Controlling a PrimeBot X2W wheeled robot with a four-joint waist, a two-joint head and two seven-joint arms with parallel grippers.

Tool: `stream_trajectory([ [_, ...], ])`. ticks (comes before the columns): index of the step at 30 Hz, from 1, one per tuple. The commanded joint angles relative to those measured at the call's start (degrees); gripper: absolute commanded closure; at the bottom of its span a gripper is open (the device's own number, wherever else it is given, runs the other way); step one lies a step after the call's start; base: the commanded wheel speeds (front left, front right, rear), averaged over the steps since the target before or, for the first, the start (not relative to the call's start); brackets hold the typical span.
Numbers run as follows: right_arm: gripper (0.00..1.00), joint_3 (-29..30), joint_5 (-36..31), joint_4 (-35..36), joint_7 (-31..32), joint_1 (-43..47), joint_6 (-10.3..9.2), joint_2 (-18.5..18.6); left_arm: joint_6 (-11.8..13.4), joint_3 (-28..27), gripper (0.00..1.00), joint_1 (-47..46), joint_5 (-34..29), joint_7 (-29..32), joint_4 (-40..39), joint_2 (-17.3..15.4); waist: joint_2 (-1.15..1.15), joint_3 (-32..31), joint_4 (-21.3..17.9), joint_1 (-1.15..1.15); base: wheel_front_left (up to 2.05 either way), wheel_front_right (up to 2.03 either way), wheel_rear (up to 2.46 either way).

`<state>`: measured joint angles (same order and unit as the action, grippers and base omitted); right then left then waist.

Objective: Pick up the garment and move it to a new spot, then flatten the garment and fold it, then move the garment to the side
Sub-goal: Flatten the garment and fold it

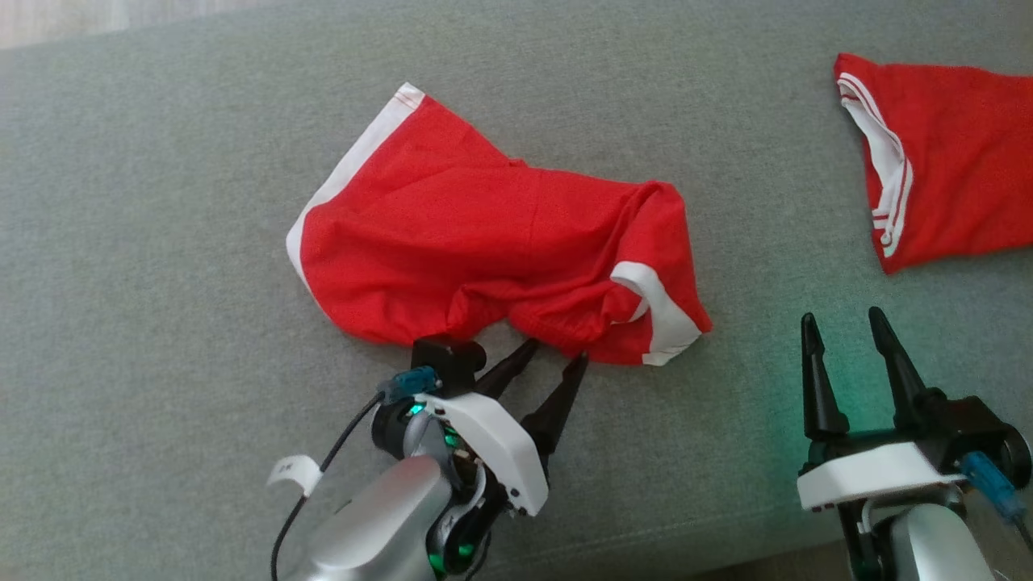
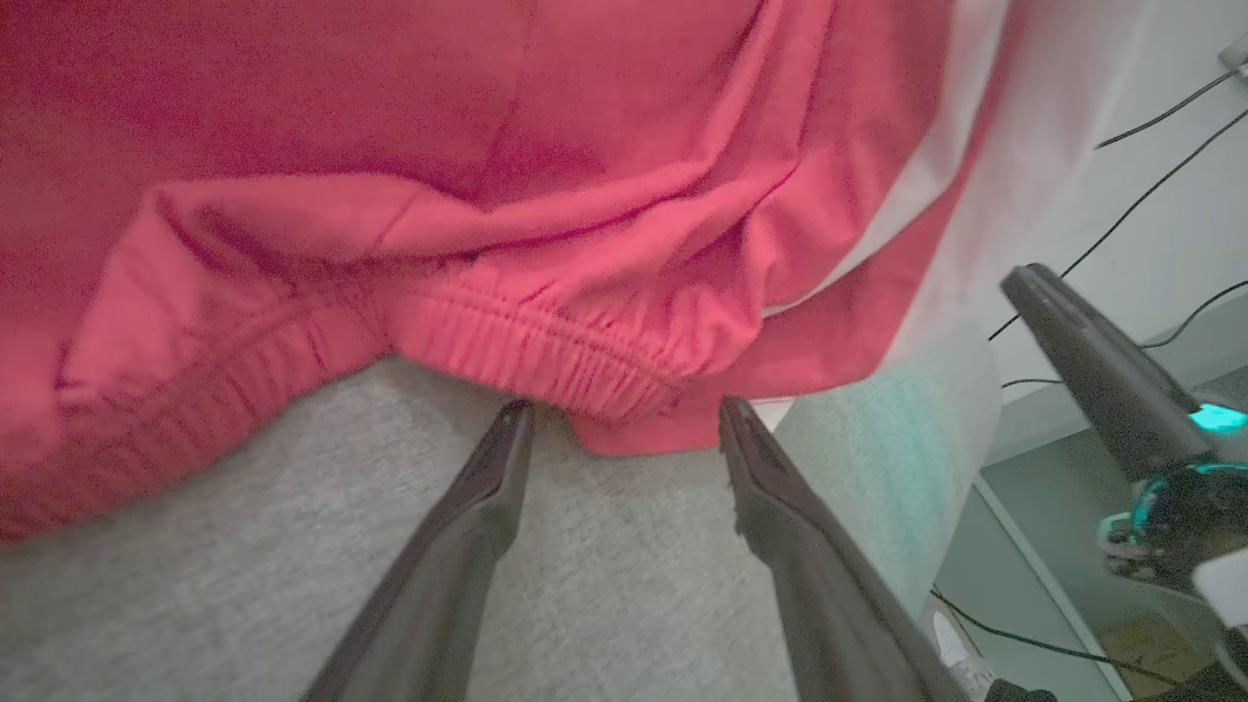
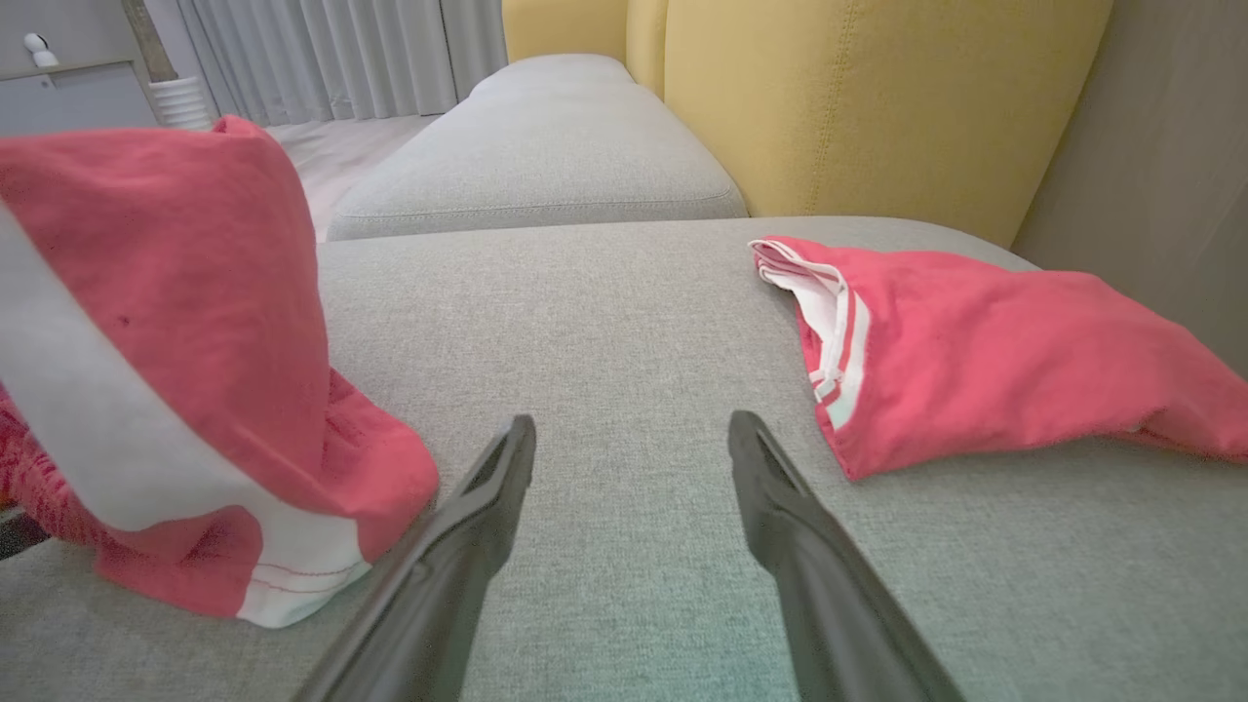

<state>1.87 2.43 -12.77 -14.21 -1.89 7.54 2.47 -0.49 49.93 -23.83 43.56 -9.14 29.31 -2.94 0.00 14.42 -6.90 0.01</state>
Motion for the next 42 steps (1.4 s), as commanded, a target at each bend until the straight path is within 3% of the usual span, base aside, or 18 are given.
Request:
stream_trajectory([
  [1, 0.0, -1.58, -0.41, 1.62, -0.79, -1.13, -0.05, 0.41, 1.07, -0.27, 0.0, -2.69, 0.41, -0.95, -0.08, 0.06, 0.0, 0.3, -0.37, -0.01, 0.0, 0.0, 0.0],
  [11, 0.0, -1.91, 0.63, 1.19, -0.79, -1.4, -0.05, 0.41, 3.21, 3.21, 0.0, -7.3, 6.66, -4.7, 0.85, 0.06, 0.0, 0.77, -1.93, -0.01, 0.0, 0.0, 0.0],
  [12, 0.0, -1.94, 0.71, 1.17, -0.79, -1.48, -0.05, 0.41, 3.44, 3.48, 0.08, -7.76, 6.98, -4.92, 0.99, 0.06, 0.0, 0.81, -2.06, -0.01, 0.0, 0.0, 0.0],
  [13, 0.0, -1.97, 0.77, 1.16, -0.79, -1.54, -0.05, 0.41, 3.62, 3.86, 0.51, -8.23, 7.2, -5.08, 1.25, 0.06, 0.0, 0.84, -2.17, -0.01, 0.0, 0.0, 0.0],
  [15, 0.0, -1.99, 0.89, 1.11, -0.79, -1.65, -0.05, 0.41, 3.6, 4.66, 1.0, -9.04, 7.89, -5.31, 1.78, 0.06, 0.0, 0.89, -2.36, -0.01, 0.0, 0.0, 0.0],
  [22, 0.0, -0.63, 1.43, 0.97, -0.79, -0.61, -0.05, 0.41, 2.82, 3.52, 1.0, -12.05, 9.9, -5.73, 1.53, -0.01, 0.0, -0.63, -1.53, -0.01, 0.0, 0.0, 0.0],
  [26, 0.0, 0.2, 1.99, 0.71, -0.79, 0.86, -0.05, 0.41, 2.28, 2.14, 1.0, -12.04, 10.37, -5.09, -3.06, -3.46, 0.0, -2.33, 0.49, -0.01, 0.0, 0.0, 0.0],
  [30, 0.0, 0.4, 2.54, 0.47, -0.79, 2.29, -0.05, 0.41, 3.83, 0.46, 1.0, -9.23, 12.27, -1.68, -13.09, -10.32, 0.0, -4.33, 3.19, -0.01, 0.0, 0.0, 0.0],
  [33, 0.0, 0.59, 2.85, 0.51, -0.79, 3.01, -0.05, 0.41, 6.37, -0.89, 1.0, -5.39, 14.45, 2.31, -23.08, -17.02, 0.0, -5.47, 5.45, -0.01, 0.0, 0.0, 0.0],
  [37, 0.0, 0.62, 2.91, 0.56, -0.79, 3.55, -0.05, 0.41, 10.25, -0.86, 1.0, 0.86, 16.75, 9.6, -34.79, -27.84, 0.0, -6.31, 8.44, -0.01, 0.0, 0.0, 0.0],
  [42, 0.0, 0.67, 2.46, 0.38, -0.79, 3.59, -0.05, 0.41, 13.36, 0.24, 1.0, 8.92, 19.84, 16.8, -43.69, -40.22, 0.0, -6.68, 11.27, -0.01, 0.0, 0.0, 0.0],
])
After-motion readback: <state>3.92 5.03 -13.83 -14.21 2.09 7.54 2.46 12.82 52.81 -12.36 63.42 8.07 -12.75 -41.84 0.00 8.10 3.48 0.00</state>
